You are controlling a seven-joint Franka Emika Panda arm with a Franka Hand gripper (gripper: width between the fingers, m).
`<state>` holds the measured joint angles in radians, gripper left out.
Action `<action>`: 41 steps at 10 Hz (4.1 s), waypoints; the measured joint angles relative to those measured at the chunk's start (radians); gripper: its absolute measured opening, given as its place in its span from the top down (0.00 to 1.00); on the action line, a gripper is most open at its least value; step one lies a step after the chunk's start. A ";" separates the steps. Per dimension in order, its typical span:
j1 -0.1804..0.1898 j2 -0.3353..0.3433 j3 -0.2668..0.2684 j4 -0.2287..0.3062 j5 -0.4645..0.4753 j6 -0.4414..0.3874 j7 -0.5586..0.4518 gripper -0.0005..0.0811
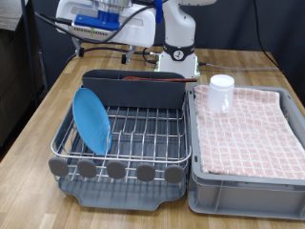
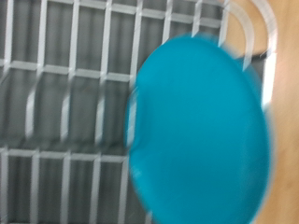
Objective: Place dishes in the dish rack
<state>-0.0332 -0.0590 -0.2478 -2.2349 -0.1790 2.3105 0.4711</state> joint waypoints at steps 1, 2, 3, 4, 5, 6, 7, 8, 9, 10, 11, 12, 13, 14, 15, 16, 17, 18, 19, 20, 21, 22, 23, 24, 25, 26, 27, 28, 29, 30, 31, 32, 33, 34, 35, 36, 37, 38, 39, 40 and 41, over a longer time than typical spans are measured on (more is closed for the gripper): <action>0.010 -0.002 0.018 0.002 0.042 -0.067 0.019 0.01; 0.024 -0.003 0.038 0.001 0.081 -0.107 0.046 0.01; 0.037 -0.007 0.057 -0.005 0.119 -0.121 0.069 0.01; 0.050 -0.012 0.075 -0.014 0.153 -0.123 0.091 0.01; 0.063 -0.019 0.096 -0.025 0.182 -0.126 0.118 0.01; 0.075 -0.025 0.117 -0.033 0.201 -0.133 0.148 0.01; 0.088 -0.031 0.139 -0.039 0.211 -0.142 0.173 0.01; 0.101 -0.039 0.160 -0.046 0.218 -0.145 0.198 0.01; 0.113 -0.052 0.182 -0.060 0.222 -0.138 0.222 0.01; 0.124 -0.069 0.202 -0.077 0.223 -0.126 0.236 0.01; 0.129 -0.095 0.208 -0.105 0.223 -0.105 0.246 0.01; 0.129 -0.093 0.206 -0.103 0.222 -0.112 0.246 0.01; 0.129 -0.087 0.209 -0.098 0.222 -0.134 0.237 0.01; 0.132 -0.081 0.219 -0.091 0.222 -0.158 0.228 0.01; 0.138 -0.078 0.234 -0.084 0.223 -0.182 0.227 0.01; 0.149 -0.077 0.252 -0.080 0.224 -0.199 0.232 0.01; 0.160 -0.077 0.272 -0.079 0.229 -0.206 0.246 0.01; 0.171 -0.077 0.292 -0.079 0.240 -0.207 0.264 0.01; 0.181 -0.077 0.309 -0.079 0.252 -0.207 0.283 0.01; 0.188 -0.077 0.327 -0.079 0.261 -0.207 0.302 0.01; 0.194 -0.077 0.342 -0.079 0.263 -0.207 0.319 0.01; 0.198 -0.077 0.357 -0.080 0.263 -0.207 0.330 0.01; 0.199 -0.077 0.370 -0.082 0.259 -0.210 0.340 0.01; 0.199 -0.076 0.379 -0.085 0.251 -0.212 0.343 0.01; 0.199 -0.073 0.385 -0.088 0.231 -0.212 0.343 0.01; 0.199 -0.068 0.391 -0.092 0.205 -0.213 0.341 0.01; 0.199 -0.061 0.395 -0.099 0.175 -0.216 0.329 0.01; 0.199 -0.052 0.396 -0.107 0.164 -0.218 0.314 0.01; 0.199 -0.040 0.396 -0.114 0.163 -0.219 0.296 0.01; 0.199 -0.025 0.396 -0.121 0.169 -0.219 0.267 0.01; 0.199 -0.010 0.395 -0.122 0.173 -0.219 0.239 0.01; 0.199 -0.010 0.395 -0.122 0.172 -0.217 0.247 0.01; 0.199 -0.008 0.395 -0.119 0.172 -0.216 0.248 0.01; 0.199 0.002 0.398 -0.110 0.172 -0.216 0.248 0.01; 0.199 0.020 0.403 -0.097 0.172 -0.217 0.254 0.01; 0.199 0.043 0.409 -0.081 0.172 -0.220 0.264 0.01; 0.199 0.067 0.416 -0.065 0.171 -0.225 0.275 0.01; 0.199 0.091 0.422 -0.050 0.169 -0.233 0.292 0.01; 0.199 0.114 0.427 -0.037 0.162 -0.237 0.311 0.01; 0.199 0.135 0.432 -0.026 0.155 -0.246 0.329 0.01; 0.199 0.153 0.434 -0.018 0.152 -0.254 0.342 0.01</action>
<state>0.1661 0.0942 0.1862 -2.2532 -0.0273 2.0568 0.8127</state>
